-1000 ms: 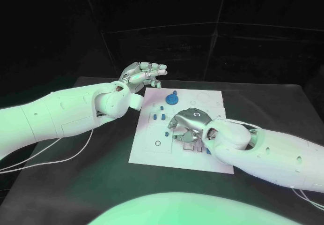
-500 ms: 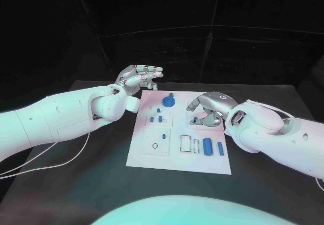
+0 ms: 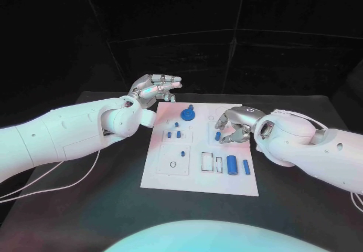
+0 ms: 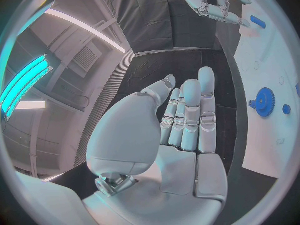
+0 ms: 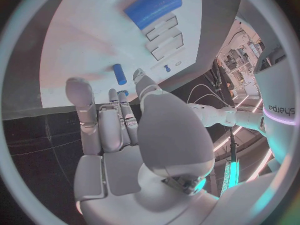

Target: Assemble the parts on the task board

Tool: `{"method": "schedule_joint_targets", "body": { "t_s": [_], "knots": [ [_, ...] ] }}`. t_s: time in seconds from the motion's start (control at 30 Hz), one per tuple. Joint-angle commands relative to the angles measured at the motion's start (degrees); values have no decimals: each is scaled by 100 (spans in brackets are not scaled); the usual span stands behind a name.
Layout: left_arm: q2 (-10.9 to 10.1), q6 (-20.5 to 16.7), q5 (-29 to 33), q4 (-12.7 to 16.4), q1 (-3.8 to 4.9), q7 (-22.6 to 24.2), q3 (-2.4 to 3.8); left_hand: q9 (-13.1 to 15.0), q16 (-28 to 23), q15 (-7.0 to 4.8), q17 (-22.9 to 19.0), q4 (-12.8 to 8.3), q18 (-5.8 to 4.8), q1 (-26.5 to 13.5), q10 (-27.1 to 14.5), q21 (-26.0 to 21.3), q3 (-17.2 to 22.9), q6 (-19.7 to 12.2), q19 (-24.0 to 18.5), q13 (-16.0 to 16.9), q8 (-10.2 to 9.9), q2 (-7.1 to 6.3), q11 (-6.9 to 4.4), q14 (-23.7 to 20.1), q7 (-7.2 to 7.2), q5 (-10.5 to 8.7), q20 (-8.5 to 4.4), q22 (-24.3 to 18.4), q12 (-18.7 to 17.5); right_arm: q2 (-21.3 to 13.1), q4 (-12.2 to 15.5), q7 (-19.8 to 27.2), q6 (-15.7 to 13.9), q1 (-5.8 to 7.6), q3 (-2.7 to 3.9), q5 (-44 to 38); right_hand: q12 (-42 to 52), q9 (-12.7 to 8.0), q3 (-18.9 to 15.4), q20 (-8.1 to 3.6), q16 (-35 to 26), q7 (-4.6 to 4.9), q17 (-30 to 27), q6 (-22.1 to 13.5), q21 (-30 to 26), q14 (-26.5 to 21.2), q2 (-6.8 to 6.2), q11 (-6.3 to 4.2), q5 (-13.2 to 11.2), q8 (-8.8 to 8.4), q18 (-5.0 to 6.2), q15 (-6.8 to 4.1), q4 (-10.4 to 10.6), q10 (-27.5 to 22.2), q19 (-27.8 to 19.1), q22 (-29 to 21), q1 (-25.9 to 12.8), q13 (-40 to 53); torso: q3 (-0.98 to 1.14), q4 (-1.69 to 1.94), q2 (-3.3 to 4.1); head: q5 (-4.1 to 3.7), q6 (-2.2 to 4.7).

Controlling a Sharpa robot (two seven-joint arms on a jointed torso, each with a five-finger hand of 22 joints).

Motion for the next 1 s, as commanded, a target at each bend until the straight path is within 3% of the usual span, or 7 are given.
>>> {"method": "schedule_joint_targets", "body": {
  "t_s": [0.03,0.33,0.53,1.0],
  "knots": [
    [5,79,17,1,11,43,5,-5,-9,-10,-8,-9,28,18,-34,-17,-21,-32,-43,4,39,-6,3,-38,13,15,3,-8,20,75,-70,-51,357,11,3,-33,61,11,-26,15,23,1,-15,28,-28,155,71,-16,15,-1,94,12,-8,36,12,-10,101,7,2,-1,-4,12,-7],
    [13,87,17,-2,11,39,4,-5,-9,-10,-8,-9,28,18,-34,-17,-21,-32,-43,4,39,-6,3,-38,13,15,3,-8,20,276,-278,-47,418,9,-2,-106,192,20,100,-6,49,18,16,208,0,188,321,-53,-28,26,83,-16,-92,284,84,33,338,-11,3,-2,0,15,-12],
    [13,86,17,-7,11,36,4,-5,-9,-10,-8,-9,28,18,-34,-17,-21,-32,-43,4,39,-6,3,-38,13,15,3,-8,20,342,-363,-62,442,8,-5,-171,162,29,284,-27,71,25,48,408,47,222,418,-81,-88,64,69,-41,-89,533,146,101,412,-25,7,-3,-2,20,-24],
    [13,88,17,-12,10,26,4,-3,-6,-8,-13,-7,28,13,-36,-20,-28,-31,-44,6,50,-1,3,-40,12,15,6,-11,36,436,-504,-78,448,2,-8,-374,-36,29,730,-56,91,36,85,754,93,258,407,-105,-179,116,54,-62,-119,878,217,167,498,-23,7,-2,-2,18,-38]
  ]
}}
